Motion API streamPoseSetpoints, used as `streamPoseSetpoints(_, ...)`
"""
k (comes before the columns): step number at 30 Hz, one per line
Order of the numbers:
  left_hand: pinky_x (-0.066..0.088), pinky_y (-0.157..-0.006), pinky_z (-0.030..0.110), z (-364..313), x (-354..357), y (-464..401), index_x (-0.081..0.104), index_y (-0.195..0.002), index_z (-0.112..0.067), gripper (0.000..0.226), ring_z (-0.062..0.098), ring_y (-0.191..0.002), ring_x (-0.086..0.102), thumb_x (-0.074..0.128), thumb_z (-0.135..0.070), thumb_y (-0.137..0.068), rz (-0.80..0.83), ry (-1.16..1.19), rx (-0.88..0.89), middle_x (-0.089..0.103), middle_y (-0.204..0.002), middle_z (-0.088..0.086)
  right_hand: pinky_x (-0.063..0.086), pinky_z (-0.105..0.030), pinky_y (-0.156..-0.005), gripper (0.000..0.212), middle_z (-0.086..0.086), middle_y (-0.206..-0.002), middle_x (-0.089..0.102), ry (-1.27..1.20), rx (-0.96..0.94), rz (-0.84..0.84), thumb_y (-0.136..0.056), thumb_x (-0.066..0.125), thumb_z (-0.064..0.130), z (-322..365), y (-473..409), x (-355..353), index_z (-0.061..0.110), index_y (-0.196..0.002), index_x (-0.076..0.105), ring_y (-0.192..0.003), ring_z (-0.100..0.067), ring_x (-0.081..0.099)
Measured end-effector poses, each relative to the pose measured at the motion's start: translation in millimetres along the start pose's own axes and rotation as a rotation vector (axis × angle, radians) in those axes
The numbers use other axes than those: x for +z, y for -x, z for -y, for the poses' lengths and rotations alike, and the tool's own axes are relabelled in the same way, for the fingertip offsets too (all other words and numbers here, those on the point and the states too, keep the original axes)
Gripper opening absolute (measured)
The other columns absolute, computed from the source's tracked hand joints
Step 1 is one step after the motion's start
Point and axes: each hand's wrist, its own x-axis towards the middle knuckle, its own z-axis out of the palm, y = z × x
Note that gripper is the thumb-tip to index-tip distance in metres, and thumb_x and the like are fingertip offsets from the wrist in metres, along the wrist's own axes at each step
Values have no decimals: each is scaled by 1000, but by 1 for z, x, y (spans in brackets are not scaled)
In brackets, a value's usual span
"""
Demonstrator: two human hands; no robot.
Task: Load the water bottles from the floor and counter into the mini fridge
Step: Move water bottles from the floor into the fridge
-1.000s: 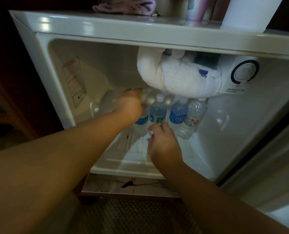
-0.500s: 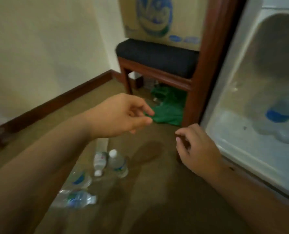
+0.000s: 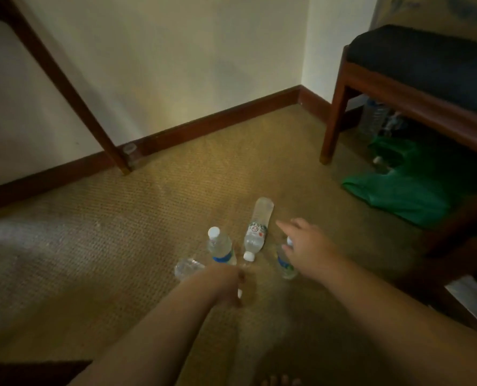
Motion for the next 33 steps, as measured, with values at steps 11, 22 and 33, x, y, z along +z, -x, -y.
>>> streamPoseSetpoints(11, 38, -112, 48, 26, 85, -72, 63, -132, -21, 34, 28, -134, 50, 60, -21, -98, -257, -507, 115, 59, -140, 7, 53, -26, -82, 11, 15, -105, 46, -183, 76, -201, -96, 66, 30, -29, 41, 2, 33, -106, 61, -95, -5, 53)
streamPoseSetpoints(22, 53, -64, 17, -86, -57, 25, 68, -104, -45, 20, -2, -70, 67, 60, -58, -93, -522, 224, 438, 74, -78, -15, 41, 1, -71, 37, 38, -105, 54, -312, 343, -821, -88, 77, 36, -75, 208, -116, 47, -120, 62, -106, 23, 47)
streamPoseSetpoints(33, 59, -69, 21, -308, -134, 119, 61, -118, -51, 36, -8, -88, 67, 52, -62, -85, -613, 146, 1114, 71, -93, -22, 49, -31, -87, 35, 8, -100, 63, 69, 455, -1110, -93, 73, 34, -191, 297, -191, 18, -124, 71, -93, -15, 60)
